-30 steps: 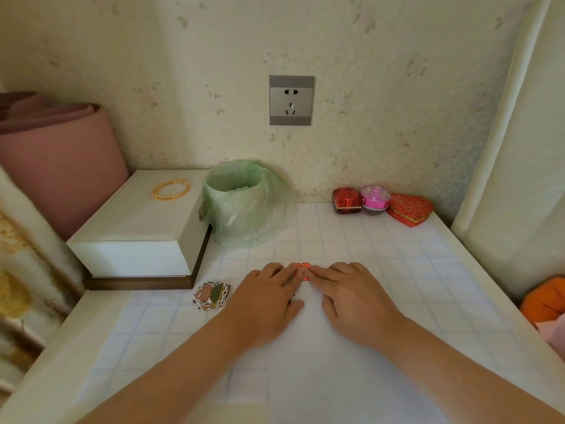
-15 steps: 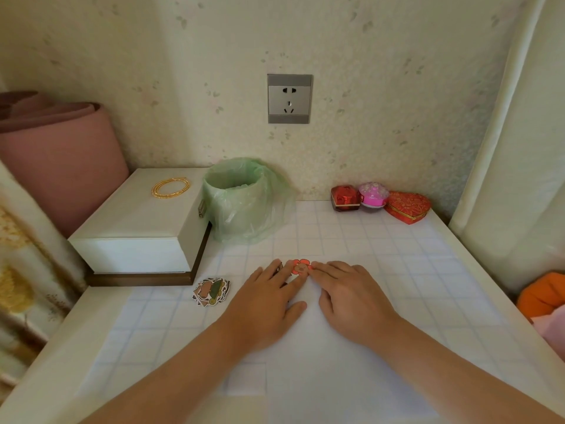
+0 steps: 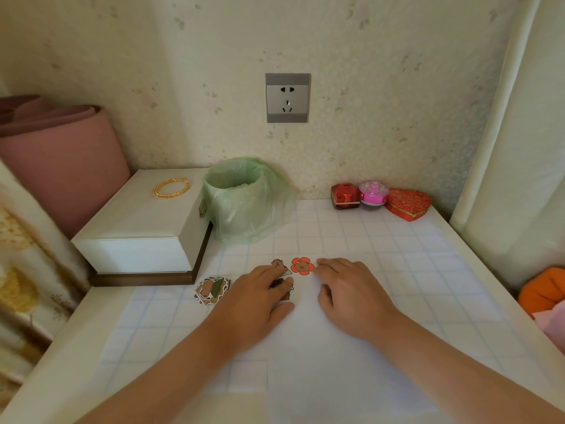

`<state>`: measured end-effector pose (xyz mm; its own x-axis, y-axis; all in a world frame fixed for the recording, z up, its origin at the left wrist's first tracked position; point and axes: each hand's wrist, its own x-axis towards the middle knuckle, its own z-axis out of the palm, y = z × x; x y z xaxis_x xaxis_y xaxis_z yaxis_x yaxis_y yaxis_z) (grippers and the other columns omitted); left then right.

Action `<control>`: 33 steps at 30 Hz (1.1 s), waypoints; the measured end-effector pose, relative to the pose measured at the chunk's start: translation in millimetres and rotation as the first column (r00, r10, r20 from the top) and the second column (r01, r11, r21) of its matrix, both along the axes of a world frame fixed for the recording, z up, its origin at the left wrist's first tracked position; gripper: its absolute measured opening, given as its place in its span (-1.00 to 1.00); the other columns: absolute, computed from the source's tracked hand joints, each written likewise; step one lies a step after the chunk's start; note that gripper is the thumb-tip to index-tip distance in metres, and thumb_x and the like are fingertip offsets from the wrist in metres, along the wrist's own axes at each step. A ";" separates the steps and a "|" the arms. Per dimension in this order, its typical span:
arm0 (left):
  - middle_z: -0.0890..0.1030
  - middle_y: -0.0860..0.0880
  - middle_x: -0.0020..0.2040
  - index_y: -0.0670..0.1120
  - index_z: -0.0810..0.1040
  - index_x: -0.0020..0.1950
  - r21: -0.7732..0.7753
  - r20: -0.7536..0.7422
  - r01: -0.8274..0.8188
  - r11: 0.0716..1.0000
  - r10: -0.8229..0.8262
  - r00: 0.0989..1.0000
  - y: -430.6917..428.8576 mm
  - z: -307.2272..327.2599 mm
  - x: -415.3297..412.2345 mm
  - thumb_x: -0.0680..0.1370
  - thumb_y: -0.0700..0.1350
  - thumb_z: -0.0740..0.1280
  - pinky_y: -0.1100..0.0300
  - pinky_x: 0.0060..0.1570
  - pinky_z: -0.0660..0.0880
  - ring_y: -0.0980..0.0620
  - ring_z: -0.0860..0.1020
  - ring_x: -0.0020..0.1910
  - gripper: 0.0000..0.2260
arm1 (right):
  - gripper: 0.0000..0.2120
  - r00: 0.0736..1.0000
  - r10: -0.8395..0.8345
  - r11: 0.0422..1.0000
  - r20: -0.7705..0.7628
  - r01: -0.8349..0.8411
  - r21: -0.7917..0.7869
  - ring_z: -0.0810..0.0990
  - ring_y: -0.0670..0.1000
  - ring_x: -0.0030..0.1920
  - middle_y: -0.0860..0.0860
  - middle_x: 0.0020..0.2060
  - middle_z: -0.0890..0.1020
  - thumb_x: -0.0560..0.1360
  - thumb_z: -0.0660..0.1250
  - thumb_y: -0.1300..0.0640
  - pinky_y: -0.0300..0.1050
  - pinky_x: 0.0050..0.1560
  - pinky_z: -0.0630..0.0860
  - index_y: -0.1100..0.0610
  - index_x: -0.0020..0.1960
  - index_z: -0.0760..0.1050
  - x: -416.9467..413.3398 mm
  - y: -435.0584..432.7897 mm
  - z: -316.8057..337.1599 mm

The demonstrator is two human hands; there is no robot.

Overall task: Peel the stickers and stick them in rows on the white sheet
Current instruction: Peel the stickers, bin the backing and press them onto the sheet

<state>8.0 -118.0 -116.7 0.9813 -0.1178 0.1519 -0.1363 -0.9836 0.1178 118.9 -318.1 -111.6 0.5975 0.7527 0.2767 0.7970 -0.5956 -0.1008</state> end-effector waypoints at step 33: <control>0.56 0.04 0.21 0.03 0.54 0.32 -0.207 -0.105 -0.460 0.864 0.448 0.888 60.1 46.4 -52.6 0.63 -0.12 0.23 0.21 0.16 0.44 0.03 0.52 0.20 -0.72 | -0.70 0.947 0.185 0.980 -0.263 -0.199 -0.024 0.57 0.02 0.17 -0.10 0.24 0.53 0.61 0.20 0.09 0.00 0.10 0.51 -0.07 0.30 0.53 -46.1 83.9 51.0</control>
